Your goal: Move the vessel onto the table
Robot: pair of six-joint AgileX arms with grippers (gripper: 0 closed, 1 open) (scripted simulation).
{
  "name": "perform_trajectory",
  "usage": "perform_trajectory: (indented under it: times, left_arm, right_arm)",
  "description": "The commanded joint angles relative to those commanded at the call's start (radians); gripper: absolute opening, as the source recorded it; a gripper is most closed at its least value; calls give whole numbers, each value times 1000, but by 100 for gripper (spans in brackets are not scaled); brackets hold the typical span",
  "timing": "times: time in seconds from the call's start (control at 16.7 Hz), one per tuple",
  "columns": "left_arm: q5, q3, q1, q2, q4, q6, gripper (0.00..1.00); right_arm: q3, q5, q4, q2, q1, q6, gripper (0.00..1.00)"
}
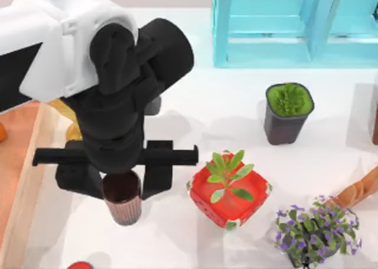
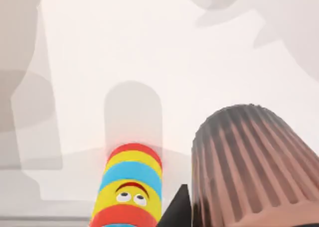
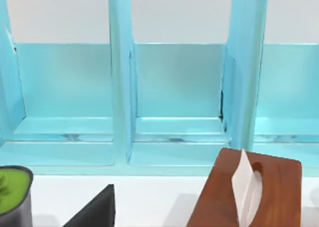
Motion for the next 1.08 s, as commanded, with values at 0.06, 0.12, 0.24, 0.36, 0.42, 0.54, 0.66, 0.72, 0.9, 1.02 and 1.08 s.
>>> perform_trajectory:
  times: [0.06,0.12,0.24,0.36,0.42,0.54,0.66,0.72,0.9,1.02,1.08]
  left_arm:
    - [0,0,-49,-1,2,-50,0]
    - [0,0,-93,-2,4,-96,0]
    - [-2,0,-157,-5,8,-162,0]
    - [-2,-2,-182,-9,12,-188,0]
    - [-2,-2,-182,-9,12,-188,0]
    - [-2,-2,-182,-9,12,-188,0]
    - [-2,-6,-177,-7,14,-186,0]
    - [0,-20,-173,-6,28,-188,0]
    - [-2,-107,-171,5,132,-191,0]
    - [-4,-178,-176,13,218,-187,0]
    - [-4,-205,-178,17,246,-186,0]
  right_arm:
    - [0,0,0,0,0,0,100]
    - [0,0,0,0,0,0,100]
    - [0,0,0,0,0,0,100]
    - [0,0,0,0,0,0,100]
    - [0,0,0,0,0,0,100]
    - [0,0,0,0,0,0,100]
    - [0,0,0,0,0,0,100]
    - [0,0,0,0,0,0,100]
    - [0,0,0,0,0,0,100]
    - [0,0,0,0,0,0,100]
    - [0,0,0,0,0,0,100]
